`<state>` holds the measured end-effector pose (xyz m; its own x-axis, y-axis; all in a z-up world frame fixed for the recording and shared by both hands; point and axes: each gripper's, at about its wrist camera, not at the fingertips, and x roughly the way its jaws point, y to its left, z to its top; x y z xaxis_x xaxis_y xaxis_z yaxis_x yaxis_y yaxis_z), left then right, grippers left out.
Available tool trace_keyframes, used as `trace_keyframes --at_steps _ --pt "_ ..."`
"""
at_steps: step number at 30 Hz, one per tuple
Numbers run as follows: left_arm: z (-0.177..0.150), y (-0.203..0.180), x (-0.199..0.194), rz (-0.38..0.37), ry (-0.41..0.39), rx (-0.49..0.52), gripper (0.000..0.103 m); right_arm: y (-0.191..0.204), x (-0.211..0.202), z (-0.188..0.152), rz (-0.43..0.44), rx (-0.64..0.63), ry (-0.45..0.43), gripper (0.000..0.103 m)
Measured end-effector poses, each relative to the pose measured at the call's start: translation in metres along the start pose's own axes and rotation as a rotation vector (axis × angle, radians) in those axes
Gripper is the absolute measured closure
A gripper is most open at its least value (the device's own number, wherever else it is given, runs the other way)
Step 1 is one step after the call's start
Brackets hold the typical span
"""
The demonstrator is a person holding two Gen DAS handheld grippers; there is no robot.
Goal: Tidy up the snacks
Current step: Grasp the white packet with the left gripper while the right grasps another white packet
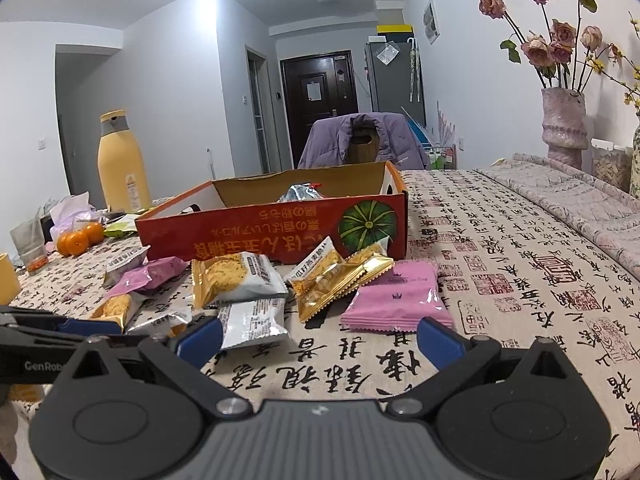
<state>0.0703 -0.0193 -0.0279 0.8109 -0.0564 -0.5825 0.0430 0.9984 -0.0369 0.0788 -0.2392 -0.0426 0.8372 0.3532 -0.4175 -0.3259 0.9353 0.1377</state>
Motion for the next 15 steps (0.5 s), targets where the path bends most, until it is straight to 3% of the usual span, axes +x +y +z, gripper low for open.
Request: trace_keyframes --at_steps 6,10,13,15 --pt "0.011 -0.007 0.01 -0.01 -0.005 0.03 0.032 -0.004 0.001 -0.002 0.006 0.015 0.0 0.0" --pt "0.015 -0.007 0.026 -0.022 0.028 0.014 0.028 -0.005 0.0 -0.002 0.005 0.016 -0.001 0.0" --pt "0.013 -0.006 0.033 -0.017 0.038 -0.003 0.029 -0.007 0.0 -0.002 -0.003 0.019 0.0 0.0" --pt "0.011 -0.007 0.032 -0.009 0.028 0.007 0.04 -0.009 0.0 -0.003 -0.007 0.021 0.002 0.0"
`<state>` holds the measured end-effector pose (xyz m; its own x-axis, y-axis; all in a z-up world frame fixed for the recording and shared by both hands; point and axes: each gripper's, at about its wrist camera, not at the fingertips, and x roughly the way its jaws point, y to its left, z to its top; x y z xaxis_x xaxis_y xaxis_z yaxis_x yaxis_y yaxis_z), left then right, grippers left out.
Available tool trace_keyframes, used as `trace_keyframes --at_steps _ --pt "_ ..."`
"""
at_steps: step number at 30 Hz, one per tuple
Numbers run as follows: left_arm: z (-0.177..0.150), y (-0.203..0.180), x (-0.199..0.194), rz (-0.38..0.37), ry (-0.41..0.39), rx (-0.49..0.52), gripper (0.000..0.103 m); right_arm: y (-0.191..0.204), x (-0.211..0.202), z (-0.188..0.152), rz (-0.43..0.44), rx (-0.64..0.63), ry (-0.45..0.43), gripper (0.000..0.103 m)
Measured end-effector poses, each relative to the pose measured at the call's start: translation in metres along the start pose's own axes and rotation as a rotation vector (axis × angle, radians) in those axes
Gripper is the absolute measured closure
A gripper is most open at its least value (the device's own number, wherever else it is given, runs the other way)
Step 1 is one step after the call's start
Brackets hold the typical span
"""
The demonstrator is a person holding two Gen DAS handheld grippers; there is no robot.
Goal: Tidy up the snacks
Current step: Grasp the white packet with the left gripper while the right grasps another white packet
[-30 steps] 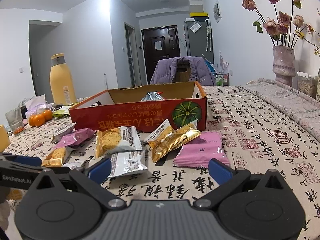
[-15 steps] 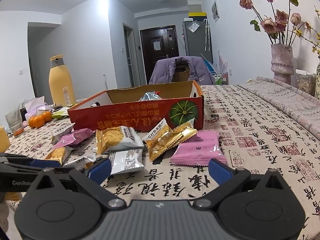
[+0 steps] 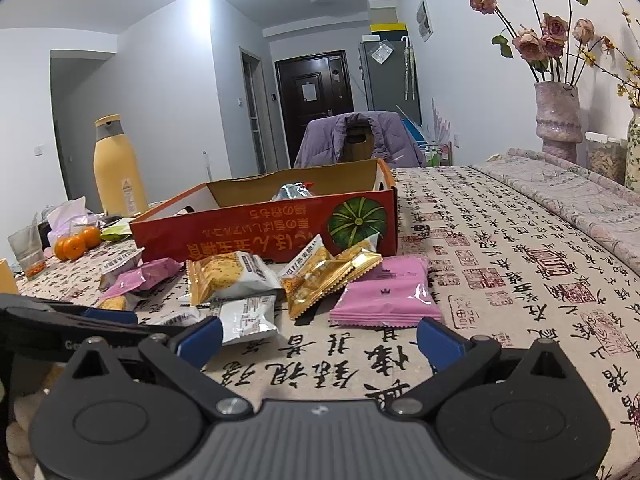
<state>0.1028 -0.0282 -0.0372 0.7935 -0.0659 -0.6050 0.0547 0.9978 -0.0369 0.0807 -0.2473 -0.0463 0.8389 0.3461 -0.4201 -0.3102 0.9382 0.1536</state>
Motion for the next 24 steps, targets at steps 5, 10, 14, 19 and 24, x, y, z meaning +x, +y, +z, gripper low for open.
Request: trace_keyframes --at_steps 5,10,14,19,24 --pt "-0.003 0.003 -0.006 -0.008 -0.021 -0.011 0.055 0.002 0.003 -0.001 0.004 -0.003 0.009 0.0" --pt "-0.003 0.004 -0.017 -0.003 -0.054 -0.013 0.06 0.007 0.005 -0.002 0.006 -0.013 0.016 0.0" --pt "0.0 0.006 -0.028 0.002 -0.094 -0.015 0.061 0.008 0.004 -0.002 0.0 -0.015 0.015 0.0" --pt "0.006 0.012 -0.043 0.006 -0.157 -0.023 0.061 0.013 0.005 -0.001 0.0 -0.026 0.018 0.0" --pt "0.01 0.022 -0.05 0.006 -0.19 -0.047 0.061 0.022 0.005 0.003 0.003 -0.046 0.006 0.0"
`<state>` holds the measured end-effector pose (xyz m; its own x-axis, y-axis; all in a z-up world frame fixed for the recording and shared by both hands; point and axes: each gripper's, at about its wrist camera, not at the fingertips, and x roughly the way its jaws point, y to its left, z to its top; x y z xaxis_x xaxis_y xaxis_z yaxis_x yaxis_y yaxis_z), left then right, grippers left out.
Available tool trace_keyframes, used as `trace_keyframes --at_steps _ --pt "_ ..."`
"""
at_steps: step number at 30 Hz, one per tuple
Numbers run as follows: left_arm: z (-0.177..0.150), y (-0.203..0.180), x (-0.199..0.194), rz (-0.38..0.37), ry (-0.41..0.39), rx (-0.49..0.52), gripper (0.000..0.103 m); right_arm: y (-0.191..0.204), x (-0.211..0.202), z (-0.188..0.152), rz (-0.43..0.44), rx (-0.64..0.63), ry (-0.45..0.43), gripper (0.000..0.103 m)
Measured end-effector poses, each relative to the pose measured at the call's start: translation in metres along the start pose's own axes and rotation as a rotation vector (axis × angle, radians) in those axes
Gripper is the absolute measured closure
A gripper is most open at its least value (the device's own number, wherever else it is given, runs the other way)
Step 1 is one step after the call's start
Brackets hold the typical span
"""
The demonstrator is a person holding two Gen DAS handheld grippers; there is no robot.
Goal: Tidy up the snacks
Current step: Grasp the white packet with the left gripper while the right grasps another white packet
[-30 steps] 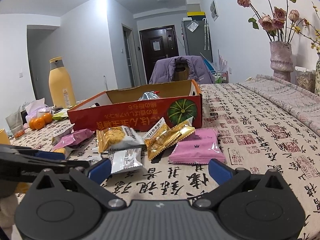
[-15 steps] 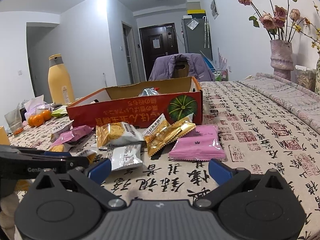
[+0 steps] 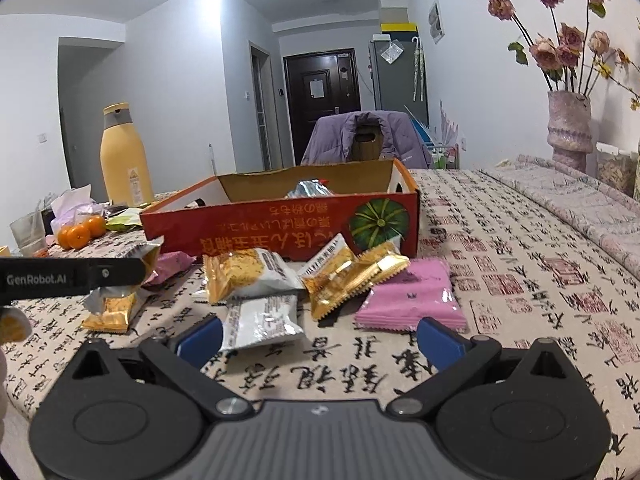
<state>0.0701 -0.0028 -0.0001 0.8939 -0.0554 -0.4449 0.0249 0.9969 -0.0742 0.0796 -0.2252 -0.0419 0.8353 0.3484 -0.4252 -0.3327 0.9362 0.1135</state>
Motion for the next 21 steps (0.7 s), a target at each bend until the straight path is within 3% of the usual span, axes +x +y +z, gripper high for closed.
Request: trace_keyframes --at_steps 6,9,14,21 --pt "-0.001 0.01 0.001 -0.001 -0.004 -0.021 0.061 0.011 0.005 0.006 0.01 -0.041 0.007 0.002" --pt "-0.001 0.014 0.002 0.001 -0.001 -0.033 0.061 0.019 0.01 0.01 0.024 -0.073 0.013 0.012" --pt "-0.002 0.019 0.001 0.0 -0.004 -0.041 0.061 0.036 0.027 0.018 0.047 -0.122 0.062 0.037" --pt "-0.001 0.024 0.001 0.006 -0.003 -0.046 0.061 0.048 0.061 0.026 0.054 -0.13 0.168 0.038"
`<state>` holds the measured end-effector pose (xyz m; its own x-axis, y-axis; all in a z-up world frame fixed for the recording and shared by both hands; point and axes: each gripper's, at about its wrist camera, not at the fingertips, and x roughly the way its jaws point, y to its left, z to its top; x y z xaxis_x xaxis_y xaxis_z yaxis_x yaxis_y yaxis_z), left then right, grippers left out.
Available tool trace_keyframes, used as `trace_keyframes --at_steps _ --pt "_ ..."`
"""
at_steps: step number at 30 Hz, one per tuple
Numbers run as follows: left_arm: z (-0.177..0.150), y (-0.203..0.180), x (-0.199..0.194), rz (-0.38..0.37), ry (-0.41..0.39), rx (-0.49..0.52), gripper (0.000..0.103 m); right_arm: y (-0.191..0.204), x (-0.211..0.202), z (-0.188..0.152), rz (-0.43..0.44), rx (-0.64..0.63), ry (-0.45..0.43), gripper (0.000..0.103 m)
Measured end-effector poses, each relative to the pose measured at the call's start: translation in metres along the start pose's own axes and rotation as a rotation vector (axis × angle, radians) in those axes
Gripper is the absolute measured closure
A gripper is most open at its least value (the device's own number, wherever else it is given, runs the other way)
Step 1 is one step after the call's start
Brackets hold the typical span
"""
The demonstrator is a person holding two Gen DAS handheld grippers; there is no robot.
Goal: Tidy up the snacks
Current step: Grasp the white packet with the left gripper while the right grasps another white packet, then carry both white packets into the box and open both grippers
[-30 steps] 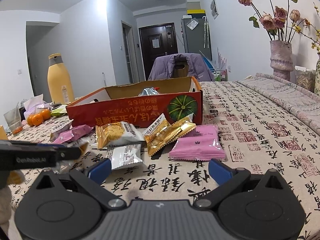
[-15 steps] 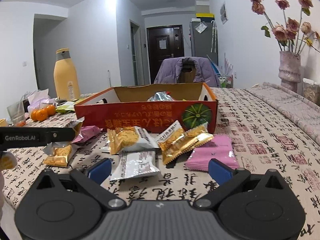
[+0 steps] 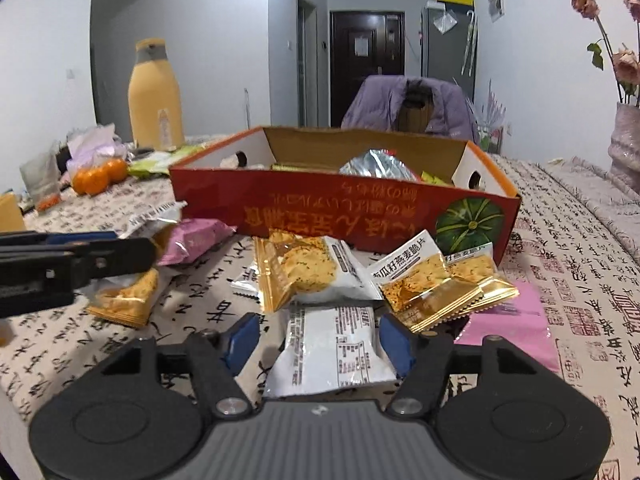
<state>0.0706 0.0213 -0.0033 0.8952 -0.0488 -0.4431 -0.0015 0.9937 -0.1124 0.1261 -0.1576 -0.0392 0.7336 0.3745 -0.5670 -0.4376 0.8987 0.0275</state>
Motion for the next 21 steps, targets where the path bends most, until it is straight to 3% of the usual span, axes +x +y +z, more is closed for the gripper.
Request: trace_keyframes --at_steps 5,6,7,10,21 --pt "0.0 0.002 0.0 0.002 0.0 -0.006 0.061 0.001 0.011 -0.001 -0.008 0.008 0.034 0.039" --pt "0.0 0.002 0.001 0.003 0.002 -0.007 0.061 0.002 0.011 -0.002 -0.012 0.005 0.032 0.042" --pt "0.0 0.003 0.001 0.004 0.004 -0.009 0.061 0.001 0.01 -0.002 -0.015 0.005 0.03 0.051" --pt "0.0 0.003 0.001 0.0 0.001 -0.011 0.061 -0.002 0.006 -0.003 -0.013 0.011 0.021 0.057" --pt "0.009 0.003 -0.006 -0.003 -0.027 -0.015 0.061 -0.012 -0.035 -0.01 0.0 0.033 -0.069 0.06"
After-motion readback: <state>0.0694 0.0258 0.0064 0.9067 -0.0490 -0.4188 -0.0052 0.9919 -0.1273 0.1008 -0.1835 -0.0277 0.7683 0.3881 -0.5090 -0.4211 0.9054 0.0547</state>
